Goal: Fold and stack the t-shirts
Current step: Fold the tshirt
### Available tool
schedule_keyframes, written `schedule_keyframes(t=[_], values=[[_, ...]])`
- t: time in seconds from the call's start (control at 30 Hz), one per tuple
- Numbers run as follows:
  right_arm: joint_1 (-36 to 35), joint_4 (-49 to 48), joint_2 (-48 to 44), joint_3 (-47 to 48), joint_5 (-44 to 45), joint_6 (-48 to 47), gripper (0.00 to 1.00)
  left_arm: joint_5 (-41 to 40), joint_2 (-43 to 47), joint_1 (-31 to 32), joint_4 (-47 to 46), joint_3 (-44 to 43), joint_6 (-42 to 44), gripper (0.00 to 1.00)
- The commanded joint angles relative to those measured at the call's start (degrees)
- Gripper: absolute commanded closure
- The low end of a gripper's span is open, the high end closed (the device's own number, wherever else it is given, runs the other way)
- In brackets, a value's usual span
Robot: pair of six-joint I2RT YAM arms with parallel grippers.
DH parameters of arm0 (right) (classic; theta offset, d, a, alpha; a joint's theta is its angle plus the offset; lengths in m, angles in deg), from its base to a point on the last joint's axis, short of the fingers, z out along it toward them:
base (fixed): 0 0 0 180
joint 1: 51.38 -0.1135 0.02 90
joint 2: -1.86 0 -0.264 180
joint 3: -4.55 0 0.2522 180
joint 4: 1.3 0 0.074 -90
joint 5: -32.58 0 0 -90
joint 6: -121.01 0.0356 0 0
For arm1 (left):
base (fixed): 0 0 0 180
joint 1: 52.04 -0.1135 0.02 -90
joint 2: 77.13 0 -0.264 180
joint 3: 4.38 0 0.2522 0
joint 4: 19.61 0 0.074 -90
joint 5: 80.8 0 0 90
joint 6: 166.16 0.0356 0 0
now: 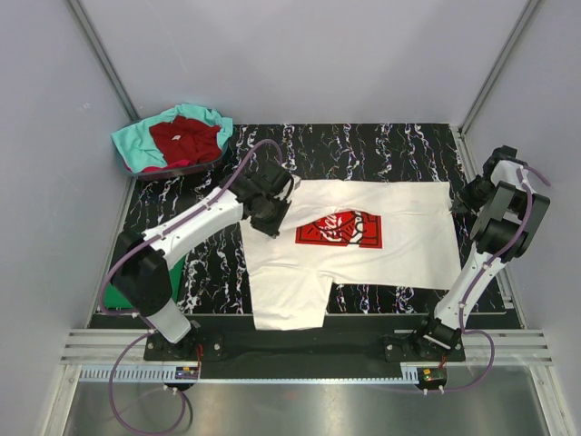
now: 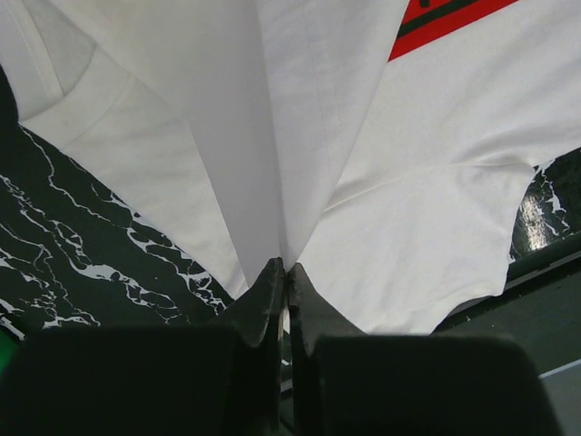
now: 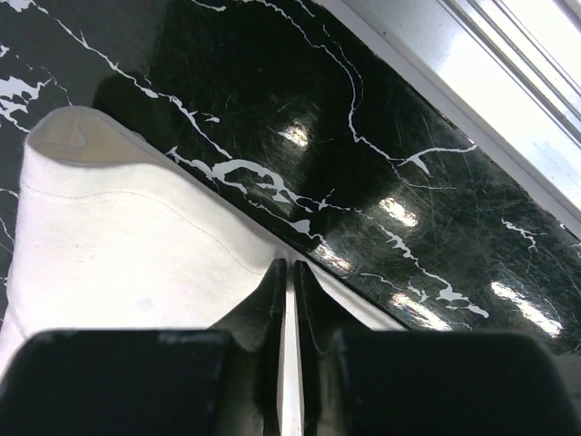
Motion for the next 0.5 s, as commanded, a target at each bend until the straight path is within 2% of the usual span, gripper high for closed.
schedule_keyframes(t=[0.0,0.03,0.13,0.17,0.27,0.37,0.4,0.47], values=[[0.75,-0.37,0.41,2.3,-0.38,-0.34,0.91,3.74,1.89,0.2,-2.82,0.84,-0.12,0.9],[0.75,-0.37,0.23,2.39,-0.2,-0.34,0.92,4.97,1.89,0.11,-3.44,0.93,-0.21,0.77],[0.75,-0.29,0.23,2.3,0.06,-0.69,0.93,5.86,3.03,-0.58,-4.49,0.67,-0.3,0.62],[0.75,-0.2,0.32,2.39,0.15,-0.87,0.93,5.6,3.47,-1.02,-4.67,0.23,-0.3,0.5],[0.66,-0.11,0.32,2.74,0.15,-0.87,0.95,4.54,3.56,-5.06,-5.28,-2.32,-0.83,0.39],[0.66,0.5,0.76,3.79,0.24,-1.13,0.98,1.74,2.25,-10.6,-7.04,-5.92,-2.23,0.39],[0.75,0.59,0.76,4.15,0.32,-1.22,0.98,-0.88,1.63,-11.74,-9.57,-6.45,-3.1,0.4],[0.66,0.51,0.76,4.24,0.24,-1.05,0.99,-0.82,-1.43,-15.26,-12.92,-7.24,-3.81,0.44]])
